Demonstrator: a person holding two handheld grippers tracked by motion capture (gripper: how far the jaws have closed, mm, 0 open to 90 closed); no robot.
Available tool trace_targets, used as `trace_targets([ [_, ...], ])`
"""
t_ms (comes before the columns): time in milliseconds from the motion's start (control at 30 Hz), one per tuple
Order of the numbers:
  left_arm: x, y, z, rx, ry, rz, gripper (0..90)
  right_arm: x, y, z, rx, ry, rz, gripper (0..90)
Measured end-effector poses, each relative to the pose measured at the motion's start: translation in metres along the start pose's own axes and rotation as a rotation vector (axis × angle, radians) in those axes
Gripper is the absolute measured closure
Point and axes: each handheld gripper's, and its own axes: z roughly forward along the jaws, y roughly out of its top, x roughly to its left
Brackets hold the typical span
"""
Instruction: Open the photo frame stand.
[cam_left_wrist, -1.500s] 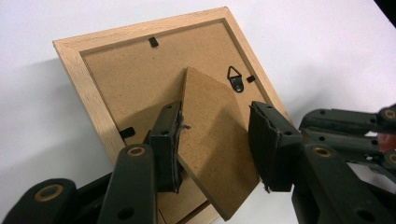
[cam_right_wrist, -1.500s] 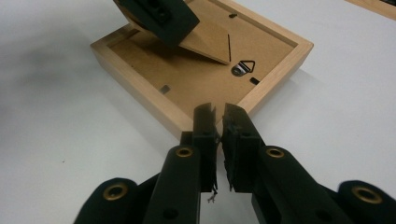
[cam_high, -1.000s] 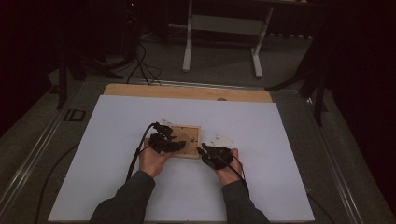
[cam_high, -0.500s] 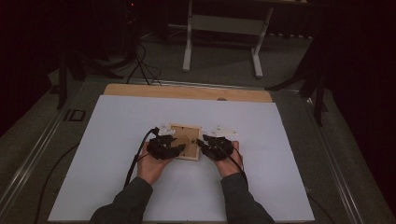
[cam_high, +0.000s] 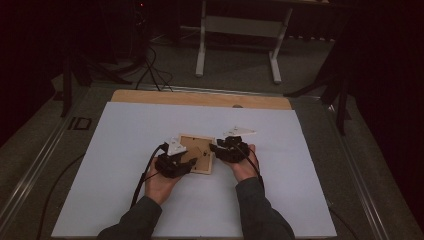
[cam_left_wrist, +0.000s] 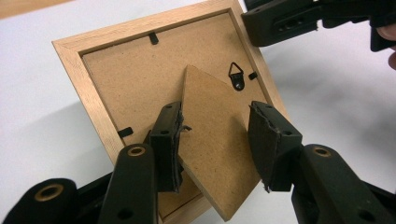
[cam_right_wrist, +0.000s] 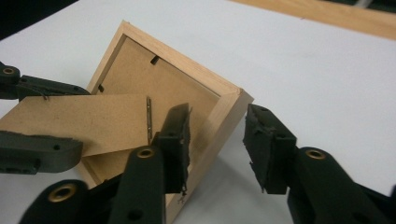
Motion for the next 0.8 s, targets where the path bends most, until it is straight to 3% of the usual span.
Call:
trace_targets([
  [33, 0.000, 0.000, 0.000, 0.000, 0.000, 0.000, 56.8, 0.000, 0.000, 0.000, 0.000, 0.000, 0.000, 58.6],
  [133, -0.002, -0.006, -0.003, -0.028, 0.006, 0.033, 56.8, -0.003, -0.001, 0.004, 0.016, 0.063, 0.014, 51.2],
  [367, -0.002, -0.015, -0.007, -0.069, -0.003, 0.085, 56.8, -0.004, -0.001, 0.011, 0.039, 0.113, 0.031, 41.8],
  [500, -0.003, -0.015, -0.007, -0.074, -0.008, 0.098, 56.7, -0.005, 0.000, 0.013, 0.038, 0.138, 0.041, 41.7],
  [667, 0.004, -0.014, -0.006, -0.046, -0.044, 0.070, 57.0, -0.002, 0.000, 0.011, 0.038, 0.126, 0.026, 42.9],
  [733, 0.010, -0.009, -0.006, -0.003, -0.093, 0.008, 57.4, -0.002, 0.000, 0.011, 0.039, 0.124, 0.024, 42.9],
  [800, 0.013, -0.006, -0.006, 0.020, -0.118, -0.019, 57.4, -0.001, 0.000, 0.011, 0.037, 0.121, 0.021, 42.9],
])
